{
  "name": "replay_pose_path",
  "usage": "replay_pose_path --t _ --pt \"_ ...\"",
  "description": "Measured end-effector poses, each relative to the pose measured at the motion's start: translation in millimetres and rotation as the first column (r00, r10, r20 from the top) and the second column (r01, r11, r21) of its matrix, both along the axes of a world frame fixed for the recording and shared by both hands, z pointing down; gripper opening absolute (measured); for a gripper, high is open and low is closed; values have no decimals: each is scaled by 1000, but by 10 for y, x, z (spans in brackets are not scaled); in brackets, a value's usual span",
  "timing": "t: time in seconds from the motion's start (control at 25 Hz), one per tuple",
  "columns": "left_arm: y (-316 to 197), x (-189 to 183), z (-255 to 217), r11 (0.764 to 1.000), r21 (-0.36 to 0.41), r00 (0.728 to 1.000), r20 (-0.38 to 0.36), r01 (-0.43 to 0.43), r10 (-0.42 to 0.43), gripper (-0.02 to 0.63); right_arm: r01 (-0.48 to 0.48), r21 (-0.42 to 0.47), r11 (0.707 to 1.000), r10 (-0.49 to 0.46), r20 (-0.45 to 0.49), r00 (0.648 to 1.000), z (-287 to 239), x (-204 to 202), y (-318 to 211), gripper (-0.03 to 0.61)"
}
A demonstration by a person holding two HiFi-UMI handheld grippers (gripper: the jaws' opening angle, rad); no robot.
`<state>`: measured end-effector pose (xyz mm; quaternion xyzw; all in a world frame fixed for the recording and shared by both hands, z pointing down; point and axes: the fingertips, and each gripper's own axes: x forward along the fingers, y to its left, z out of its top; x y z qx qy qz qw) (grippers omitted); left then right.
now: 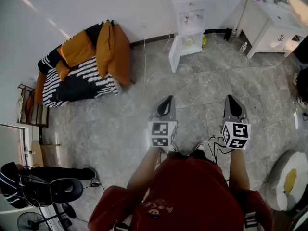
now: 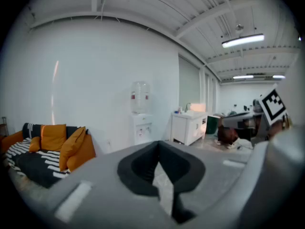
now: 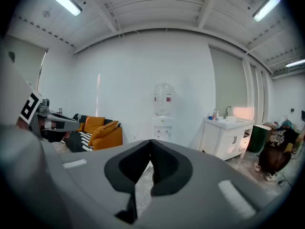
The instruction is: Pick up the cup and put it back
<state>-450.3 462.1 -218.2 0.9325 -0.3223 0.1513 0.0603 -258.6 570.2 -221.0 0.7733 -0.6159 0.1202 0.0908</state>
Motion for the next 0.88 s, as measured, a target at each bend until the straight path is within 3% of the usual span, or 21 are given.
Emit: replay_pose_path --t 0.48,0.88 --pt "252 246 -21 1000 29 1000 6 12 -13 0 -16 39 999 14 49 999 63 284 248 -2" --pt "580 837 45 999 41 1000 12 16 -16 0 -32 74 997 24 106 994 167 896 630 -3"
